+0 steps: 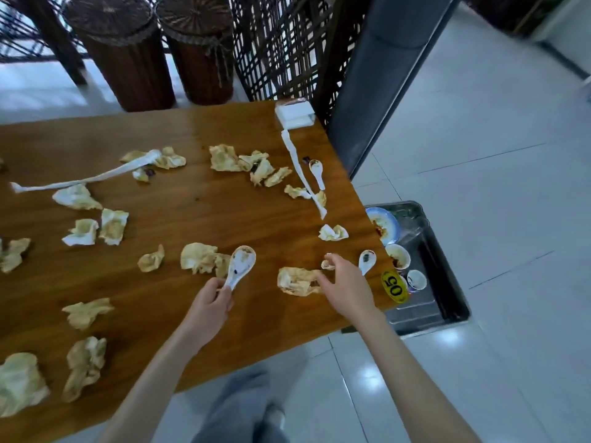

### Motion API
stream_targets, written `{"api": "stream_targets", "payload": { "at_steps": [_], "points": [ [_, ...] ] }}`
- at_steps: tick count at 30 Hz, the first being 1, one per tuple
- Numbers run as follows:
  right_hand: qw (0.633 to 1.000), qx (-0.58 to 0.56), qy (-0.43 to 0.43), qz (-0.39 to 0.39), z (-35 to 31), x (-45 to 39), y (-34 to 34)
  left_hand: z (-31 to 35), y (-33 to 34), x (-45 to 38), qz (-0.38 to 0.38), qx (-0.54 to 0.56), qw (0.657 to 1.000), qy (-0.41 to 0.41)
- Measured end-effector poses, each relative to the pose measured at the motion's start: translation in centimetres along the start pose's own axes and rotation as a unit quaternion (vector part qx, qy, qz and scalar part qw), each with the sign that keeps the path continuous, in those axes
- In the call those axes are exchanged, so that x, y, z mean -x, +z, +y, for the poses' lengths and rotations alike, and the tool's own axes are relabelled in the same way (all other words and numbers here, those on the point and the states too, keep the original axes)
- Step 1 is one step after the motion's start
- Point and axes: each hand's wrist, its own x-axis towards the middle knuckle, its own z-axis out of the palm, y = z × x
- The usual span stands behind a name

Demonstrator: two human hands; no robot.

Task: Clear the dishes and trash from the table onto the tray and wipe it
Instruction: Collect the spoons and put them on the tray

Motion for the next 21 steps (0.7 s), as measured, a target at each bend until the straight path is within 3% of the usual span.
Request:
{"api": "stream_targets", "payload": {
  "at_steps": [13, 21],
  "points": [
    [0.991, 0.06, 0.116, 0.013, 7.1, -6.1, -1.7, 4.4, 7.3, -5.6, -0.002, -0.039, 0.999, 0.033],
    [0.979, 0.047, 0.199, 0.011, 9.8, -8.0, -1.7, 4.8, 12.5, -5.8, 0.029, 0.014, 0.999, 0.02]
  ]
}}
